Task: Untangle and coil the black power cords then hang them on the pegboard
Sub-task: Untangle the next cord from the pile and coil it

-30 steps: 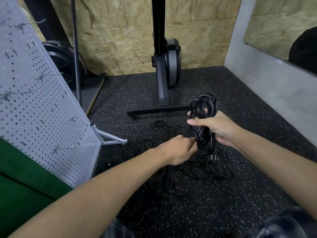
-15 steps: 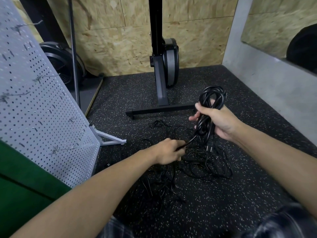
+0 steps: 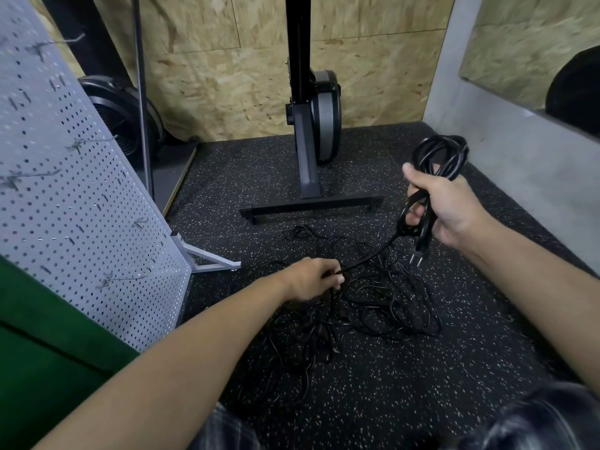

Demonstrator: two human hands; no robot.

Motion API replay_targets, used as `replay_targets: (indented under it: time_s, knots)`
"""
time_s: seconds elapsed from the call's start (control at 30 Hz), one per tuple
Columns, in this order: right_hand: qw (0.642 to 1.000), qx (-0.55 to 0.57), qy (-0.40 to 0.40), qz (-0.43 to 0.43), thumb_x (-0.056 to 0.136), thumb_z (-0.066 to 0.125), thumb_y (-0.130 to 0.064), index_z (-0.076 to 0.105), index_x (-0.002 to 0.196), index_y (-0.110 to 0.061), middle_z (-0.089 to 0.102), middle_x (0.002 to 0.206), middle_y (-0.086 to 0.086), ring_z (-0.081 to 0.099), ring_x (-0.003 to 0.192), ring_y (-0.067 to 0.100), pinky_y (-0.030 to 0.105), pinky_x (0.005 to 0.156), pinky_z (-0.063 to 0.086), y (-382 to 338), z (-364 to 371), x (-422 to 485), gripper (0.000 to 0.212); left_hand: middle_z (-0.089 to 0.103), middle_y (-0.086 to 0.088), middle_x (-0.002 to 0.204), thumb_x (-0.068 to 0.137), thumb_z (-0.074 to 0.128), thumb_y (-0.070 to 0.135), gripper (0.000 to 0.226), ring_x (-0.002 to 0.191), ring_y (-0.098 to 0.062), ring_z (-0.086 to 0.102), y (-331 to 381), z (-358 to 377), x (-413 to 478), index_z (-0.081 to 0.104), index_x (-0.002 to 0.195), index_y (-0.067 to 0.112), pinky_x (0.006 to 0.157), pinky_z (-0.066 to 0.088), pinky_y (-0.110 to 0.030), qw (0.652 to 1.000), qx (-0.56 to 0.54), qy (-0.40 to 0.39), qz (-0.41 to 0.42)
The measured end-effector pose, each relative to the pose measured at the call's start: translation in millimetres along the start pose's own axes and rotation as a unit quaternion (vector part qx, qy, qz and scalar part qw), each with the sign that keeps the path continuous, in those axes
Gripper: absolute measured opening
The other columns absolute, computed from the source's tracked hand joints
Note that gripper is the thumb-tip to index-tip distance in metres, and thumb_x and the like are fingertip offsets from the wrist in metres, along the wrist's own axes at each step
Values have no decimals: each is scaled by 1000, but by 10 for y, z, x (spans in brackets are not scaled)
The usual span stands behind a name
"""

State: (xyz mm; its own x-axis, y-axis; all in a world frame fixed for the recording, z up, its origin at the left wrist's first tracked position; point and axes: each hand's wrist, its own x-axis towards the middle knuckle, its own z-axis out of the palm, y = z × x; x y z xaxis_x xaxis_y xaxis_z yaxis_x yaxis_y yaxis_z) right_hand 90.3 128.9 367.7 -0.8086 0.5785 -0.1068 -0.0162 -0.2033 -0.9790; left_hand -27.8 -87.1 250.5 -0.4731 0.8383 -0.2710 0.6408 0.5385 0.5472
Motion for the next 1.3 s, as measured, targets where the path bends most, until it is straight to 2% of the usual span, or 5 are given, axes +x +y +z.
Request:
replay_targets:
  time_s: [0.53, 0.9, 1.03, 1.17, 1.3]
  knots:
    - [907, -415, 57, -50, 90, 72, -53, 54, 75, -26, 65, 83, -3, 64, 84, 24, 33, 68, 42, 187, -58, -27, 36, 51, 4, 84, 109, 47, 44, 35, 75, -16, 51, 314, -284, -114, 50, 87, 18, 69, 37, -33, 972, 103, 151, 148]
    - [920, -348, -177, 38, 69, 50, -100, 60, 111, -32, 65, 88, -2, 63, 68, 10, 31, 65, 55, 299, 68, -97, 80, 55, 9, 88, 95, 74, 39, 32, 78, -4, 45, 596, -389, -80, 60, 94, 9, 69, 36, -24, 924, 30, 315, 216]
    - [863, -400, -306, 38, 71, 77, -77, 58, 136, -42, 59, 139, -16, 53, 130, 4, 37, 114, 39, 292, 143, -155, 75, 59, 5, 85, 91, 81, 27, 30, 76, -13, 52, 635, -398, -106, 57, 90, 9, 66, 42, -28, 919, -45, 337, 197]
    - [813, -521, -235, 111, 76, 85, -57, 34, 159, -19, 47, 152, 1, 48, 138, 22, 35, 106, 40, 349, 237, -193, 104, 56, 7, 83, 77, 90, 48, 54, 75, -6, 50, 694, -447, -134, 50, 93, 16, 65, 43, -22, 923, -93, 345, 145]
    - [804, -547, -205, 111, 89, 73, -35, 47, 140, -13, 63, 124, 6, 58, 107, 22, 37, 84, 47, 334, 268, -233, 62, 55, 8, 83, 78, 87, 53, 55, 71, -5, 45, 611, -434, -165, 50, 96, 16, 65, 39, -21, 930, -129, 319, 126]
